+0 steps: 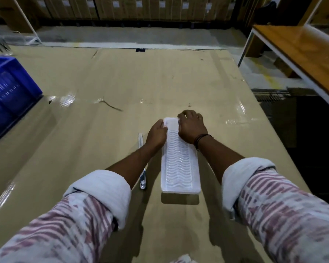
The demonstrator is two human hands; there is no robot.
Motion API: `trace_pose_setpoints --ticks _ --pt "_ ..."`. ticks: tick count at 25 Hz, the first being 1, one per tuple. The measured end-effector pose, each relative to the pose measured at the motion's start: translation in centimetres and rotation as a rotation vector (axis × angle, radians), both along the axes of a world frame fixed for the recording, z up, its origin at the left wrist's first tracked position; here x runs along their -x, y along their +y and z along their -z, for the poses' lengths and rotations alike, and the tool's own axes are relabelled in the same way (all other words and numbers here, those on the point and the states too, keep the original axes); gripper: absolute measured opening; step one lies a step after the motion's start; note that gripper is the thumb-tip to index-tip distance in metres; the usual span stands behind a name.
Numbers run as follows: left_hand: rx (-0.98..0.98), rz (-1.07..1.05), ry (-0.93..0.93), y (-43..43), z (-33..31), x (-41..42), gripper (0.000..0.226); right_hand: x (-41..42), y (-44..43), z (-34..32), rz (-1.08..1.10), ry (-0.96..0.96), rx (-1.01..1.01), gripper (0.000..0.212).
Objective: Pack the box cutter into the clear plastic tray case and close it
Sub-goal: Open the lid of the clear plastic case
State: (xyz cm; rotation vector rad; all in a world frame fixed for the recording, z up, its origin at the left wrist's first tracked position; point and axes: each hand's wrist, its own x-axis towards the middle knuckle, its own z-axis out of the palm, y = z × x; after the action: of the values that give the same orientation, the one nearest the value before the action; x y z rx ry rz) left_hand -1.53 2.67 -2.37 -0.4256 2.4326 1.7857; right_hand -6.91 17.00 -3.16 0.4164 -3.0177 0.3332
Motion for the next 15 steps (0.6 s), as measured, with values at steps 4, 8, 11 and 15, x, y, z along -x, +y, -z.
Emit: trace_pose_setpoints --ticks 4,8,11,15 --pt "-0.075 0.013 -0.016 -0.7 0.4 0.1 0.05 0.6 -1.7 -0.1 0.032 -0.089 0.046 0.042" --pt "-0.129 0.069 0.024 -1.5 1.0 0.1 0.046 0.9 -3.3 -0.3 0.098 -0.092 0.077 0.056" --pt "-0.21 0.071 0.021 -2.2 1.0 0.2 0.042 1.4 -4.4 -0.7 0.161 -0.064 0.149 0.056" --pt "-0.207 0.107 0.019 -2.5 1.4 0.8 0.039 1.6 -5.0 -0.4 0.184 -0.001 0.153 0.045"
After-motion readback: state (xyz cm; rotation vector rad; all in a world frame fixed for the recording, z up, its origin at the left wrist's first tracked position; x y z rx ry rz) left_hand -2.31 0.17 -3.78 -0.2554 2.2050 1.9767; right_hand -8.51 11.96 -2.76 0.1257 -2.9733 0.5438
